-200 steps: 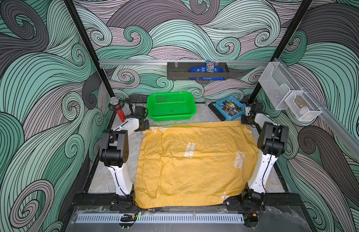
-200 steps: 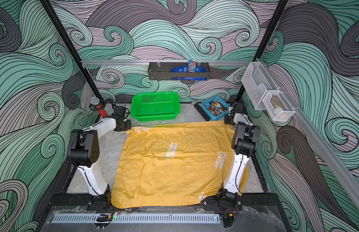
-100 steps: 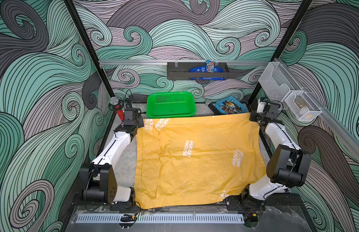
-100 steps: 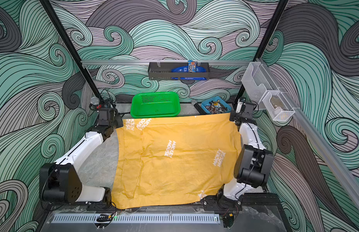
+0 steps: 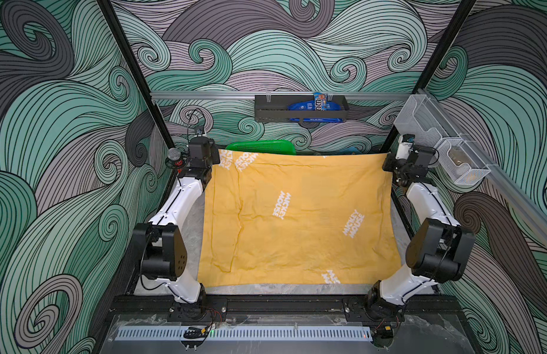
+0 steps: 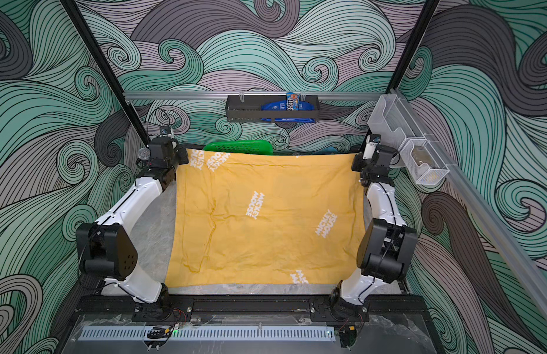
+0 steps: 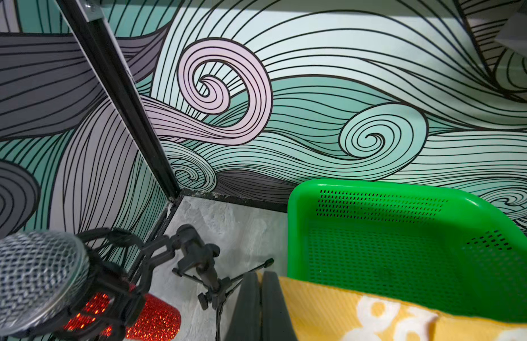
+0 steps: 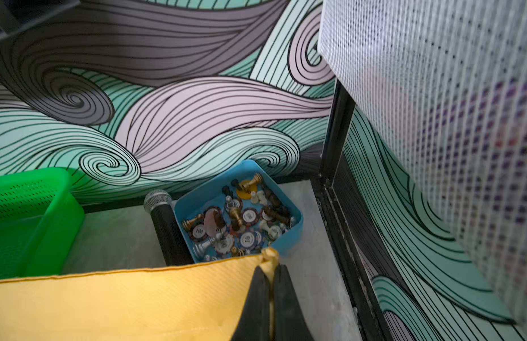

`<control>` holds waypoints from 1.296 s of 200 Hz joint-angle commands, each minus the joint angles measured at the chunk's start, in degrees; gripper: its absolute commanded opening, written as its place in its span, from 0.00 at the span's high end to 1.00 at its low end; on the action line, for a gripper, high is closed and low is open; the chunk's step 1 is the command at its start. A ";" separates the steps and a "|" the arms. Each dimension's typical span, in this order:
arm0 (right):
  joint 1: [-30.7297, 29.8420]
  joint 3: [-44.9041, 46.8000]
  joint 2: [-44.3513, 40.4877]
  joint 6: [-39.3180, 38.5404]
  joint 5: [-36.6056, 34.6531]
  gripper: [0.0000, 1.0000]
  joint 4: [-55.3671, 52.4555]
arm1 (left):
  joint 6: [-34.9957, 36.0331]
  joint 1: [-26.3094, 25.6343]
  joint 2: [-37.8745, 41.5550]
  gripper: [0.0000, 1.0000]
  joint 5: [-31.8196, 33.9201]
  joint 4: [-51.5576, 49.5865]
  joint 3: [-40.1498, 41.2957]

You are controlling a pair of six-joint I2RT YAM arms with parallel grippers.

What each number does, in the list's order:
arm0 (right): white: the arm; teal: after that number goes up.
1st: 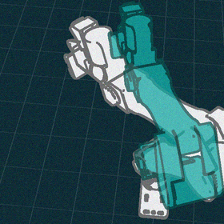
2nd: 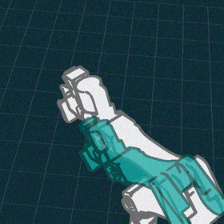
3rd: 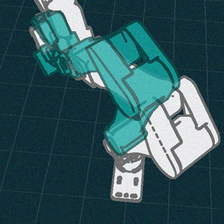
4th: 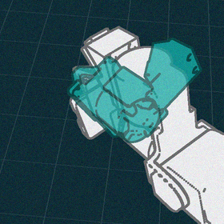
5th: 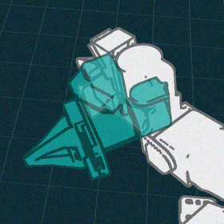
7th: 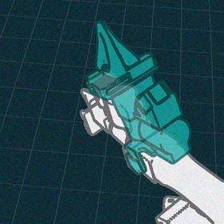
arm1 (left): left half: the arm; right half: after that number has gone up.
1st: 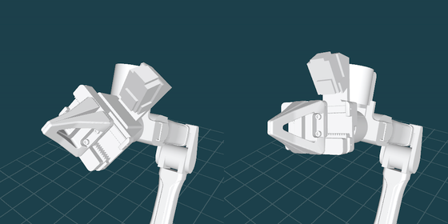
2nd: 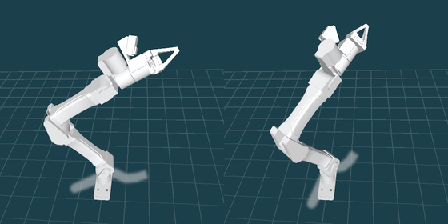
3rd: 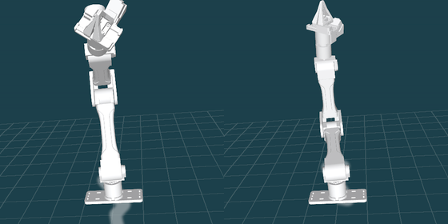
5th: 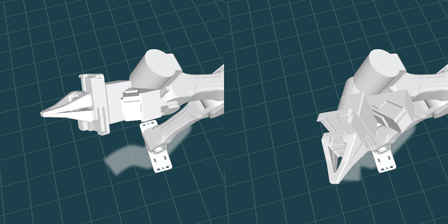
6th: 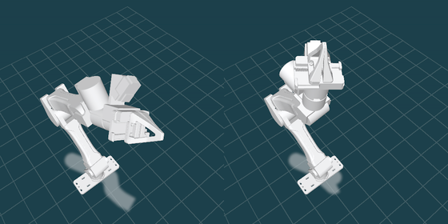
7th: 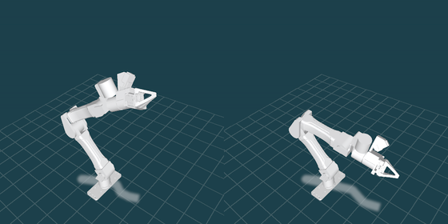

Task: Roll up the pillowcase
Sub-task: Fold the pillowcase at the center of the board.

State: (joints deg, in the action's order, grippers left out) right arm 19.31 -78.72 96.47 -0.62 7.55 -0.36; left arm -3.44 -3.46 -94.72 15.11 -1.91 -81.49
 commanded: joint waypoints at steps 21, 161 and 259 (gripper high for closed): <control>0.30 -4.33 2.95 1.81 3.93 1.00 1.86 | 3.09 1.26 -4.80 1.00 -4.55 1.93 -6.98; -0.33 27.91 -24.82 -5.44 -14.07 1.00 -2.21 | -10.49 1.25 23.68 1.00 0.41 -1.54 25.51; -6.58 50.83 -44.50 -26.00 -37.93 0.99 -0.95 | -31.17 0.58 41.98 1.00 4.58 -14.67 47.01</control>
State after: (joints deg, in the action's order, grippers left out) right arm 13.19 -31.05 57.36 -19.03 -22.13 -2.35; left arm -29.28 -2.66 -55.59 16.91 -11.66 -35.22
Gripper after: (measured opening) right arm 0.058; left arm 0.047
